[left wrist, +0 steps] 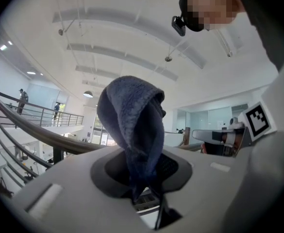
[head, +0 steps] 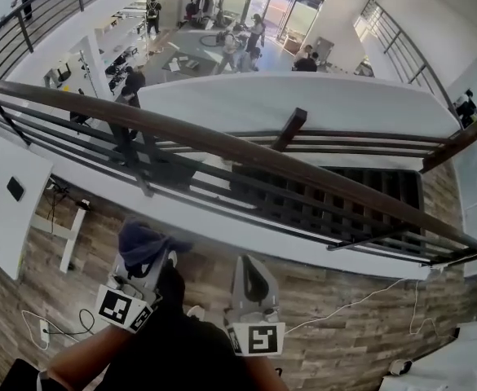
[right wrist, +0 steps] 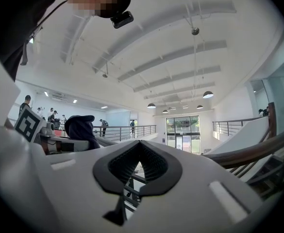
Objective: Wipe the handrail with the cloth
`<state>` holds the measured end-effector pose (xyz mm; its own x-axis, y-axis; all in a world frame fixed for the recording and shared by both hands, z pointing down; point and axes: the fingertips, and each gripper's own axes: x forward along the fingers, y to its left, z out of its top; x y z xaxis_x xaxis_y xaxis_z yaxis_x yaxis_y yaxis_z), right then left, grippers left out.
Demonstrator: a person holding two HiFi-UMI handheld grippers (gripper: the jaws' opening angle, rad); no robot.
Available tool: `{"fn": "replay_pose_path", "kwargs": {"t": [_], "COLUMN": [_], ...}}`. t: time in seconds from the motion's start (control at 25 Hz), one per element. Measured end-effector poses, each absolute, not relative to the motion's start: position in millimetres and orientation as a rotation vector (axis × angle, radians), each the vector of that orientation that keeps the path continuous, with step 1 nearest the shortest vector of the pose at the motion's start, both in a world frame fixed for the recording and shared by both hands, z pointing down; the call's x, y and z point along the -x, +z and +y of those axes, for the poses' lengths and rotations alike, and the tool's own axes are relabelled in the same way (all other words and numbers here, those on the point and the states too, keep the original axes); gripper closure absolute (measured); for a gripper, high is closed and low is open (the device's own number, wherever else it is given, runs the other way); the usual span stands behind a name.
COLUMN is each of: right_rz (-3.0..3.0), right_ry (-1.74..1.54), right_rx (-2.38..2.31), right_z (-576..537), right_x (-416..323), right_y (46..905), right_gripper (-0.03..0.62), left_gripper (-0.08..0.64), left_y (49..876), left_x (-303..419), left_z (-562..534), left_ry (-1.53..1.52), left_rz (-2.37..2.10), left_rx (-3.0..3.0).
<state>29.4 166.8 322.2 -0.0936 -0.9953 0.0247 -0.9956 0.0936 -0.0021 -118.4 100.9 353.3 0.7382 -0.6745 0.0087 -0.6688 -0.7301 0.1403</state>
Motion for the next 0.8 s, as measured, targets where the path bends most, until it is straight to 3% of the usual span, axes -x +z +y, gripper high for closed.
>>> {"fn": "replay_pose_path", "kwargs": {"t": [0.36, 0.8], "right_rz": [-2.206, -2.201], "right_ry": [0.14, 0.123], "right_rx": [-2.163, -2.126], "right_z": [98.7, 26.8], "right_x": [-41.7, -8.7], "right_y": [344.4, 347.4], "right_gripper": [0.589, 0.589], "left_gripper": [0.476, 0.476], "left_y": [353.8, 337.5], "left_x": [116.1, 173.1], "left_z": [26.2, -102.4], "left_ry": [-0.043, -0.132], "left_rz": [-1.018, -1.205], "left_rx": [-2.811, -2.834]}}
